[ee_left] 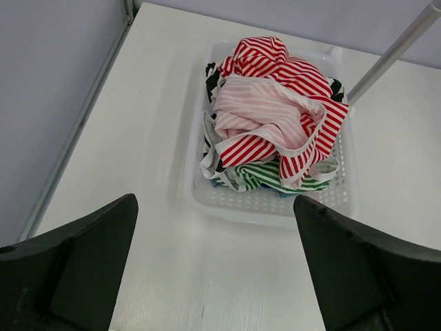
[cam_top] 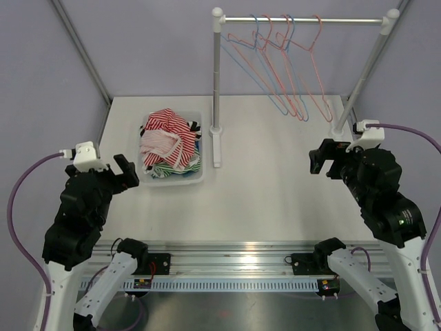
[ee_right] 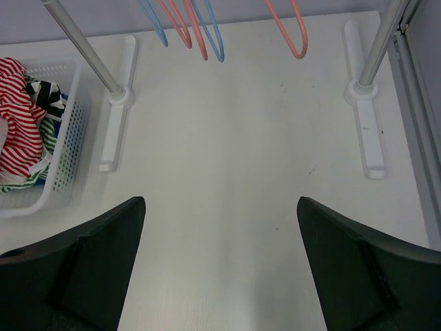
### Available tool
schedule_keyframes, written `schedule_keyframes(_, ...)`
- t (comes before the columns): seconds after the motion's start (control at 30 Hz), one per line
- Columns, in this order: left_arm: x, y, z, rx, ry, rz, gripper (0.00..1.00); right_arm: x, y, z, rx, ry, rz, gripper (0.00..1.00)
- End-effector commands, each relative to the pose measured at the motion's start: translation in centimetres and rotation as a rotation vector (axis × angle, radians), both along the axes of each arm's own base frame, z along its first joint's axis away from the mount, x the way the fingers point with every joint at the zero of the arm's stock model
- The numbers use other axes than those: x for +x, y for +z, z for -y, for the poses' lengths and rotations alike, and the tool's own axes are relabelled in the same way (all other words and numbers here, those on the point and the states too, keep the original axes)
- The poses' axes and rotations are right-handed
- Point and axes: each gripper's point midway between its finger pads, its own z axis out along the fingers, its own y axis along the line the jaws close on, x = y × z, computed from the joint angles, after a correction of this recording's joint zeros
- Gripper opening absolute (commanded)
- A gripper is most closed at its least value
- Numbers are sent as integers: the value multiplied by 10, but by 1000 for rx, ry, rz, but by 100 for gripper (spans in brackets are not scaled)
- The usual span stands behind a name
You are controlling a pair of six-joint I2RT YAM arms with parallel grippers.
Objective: Remove the tank top from the hanger
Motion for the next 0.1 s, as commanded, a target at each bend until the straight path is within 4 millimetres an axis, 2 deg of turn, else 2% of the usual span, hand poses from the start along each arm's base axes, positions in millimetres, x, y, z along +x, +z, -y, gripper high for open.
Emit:
schedule_keyframes(0.0, 7, 15, 6, -18, -26, 61, 99, 8, 6, 0, -1, -17, 25, 100)
schedule_keyframes(0.07, 8, 13, 5, -15, -18, 57, 99, 10, 5, 3, -6, -34, 26, 100)
